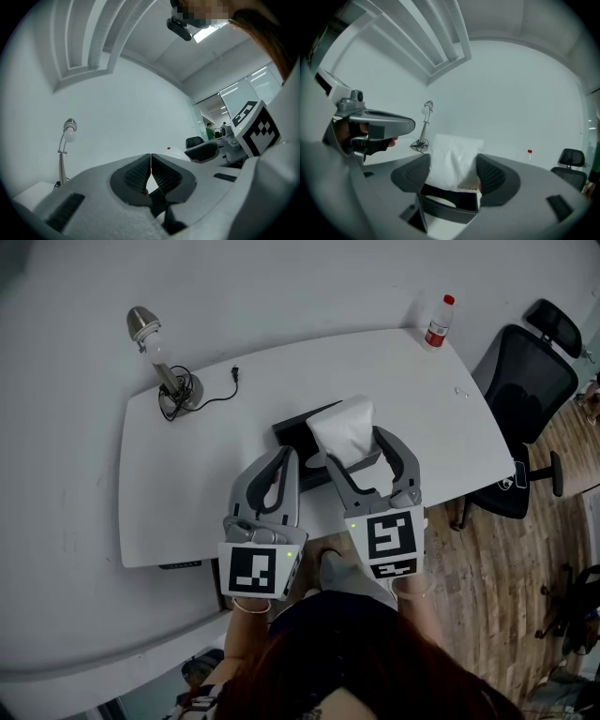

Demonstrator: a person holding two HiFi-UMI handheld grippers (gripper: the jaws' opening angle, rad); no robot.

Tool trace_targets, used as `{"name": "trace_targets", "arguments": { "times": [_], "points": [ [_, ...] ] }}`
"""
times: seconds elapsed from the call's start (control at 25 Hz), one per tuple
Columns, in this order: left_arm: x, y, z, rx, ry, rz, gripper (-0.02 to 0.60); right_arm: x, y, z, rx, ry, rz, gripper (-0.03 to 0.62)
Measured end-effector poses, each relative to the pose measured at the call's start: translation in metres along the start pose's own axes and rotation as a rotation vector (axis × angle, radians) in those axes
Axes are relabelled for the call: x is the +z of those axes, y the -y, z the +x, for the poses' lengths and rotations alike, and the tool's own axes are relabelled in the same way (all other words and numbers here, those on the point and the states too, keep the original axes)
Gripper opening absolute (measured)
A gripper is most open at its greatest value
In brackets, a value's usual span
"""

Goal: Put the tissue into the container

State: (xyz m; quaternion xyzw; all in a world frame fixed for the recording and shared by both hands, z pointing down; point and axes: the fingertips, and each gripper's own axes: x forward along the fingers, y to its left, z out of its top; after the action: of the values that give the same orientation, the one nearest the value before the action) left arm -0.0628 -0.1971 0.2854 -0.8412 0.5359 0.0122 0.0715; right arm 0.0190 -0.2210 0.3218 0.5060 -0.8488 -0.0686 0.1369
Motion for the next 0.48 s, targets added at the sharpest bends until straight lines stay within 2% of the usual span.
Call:
{"name": "trace_targets", "arguments": {
  "times": [0.48],
  "points": [
    [-0.019, -0.008, 0.018, 0.026, -0.05, 0.004, 0.028, -0.028, -0.001, 0.03, 0.065, -0.067, 0.032, 0.328]
  ]
}}
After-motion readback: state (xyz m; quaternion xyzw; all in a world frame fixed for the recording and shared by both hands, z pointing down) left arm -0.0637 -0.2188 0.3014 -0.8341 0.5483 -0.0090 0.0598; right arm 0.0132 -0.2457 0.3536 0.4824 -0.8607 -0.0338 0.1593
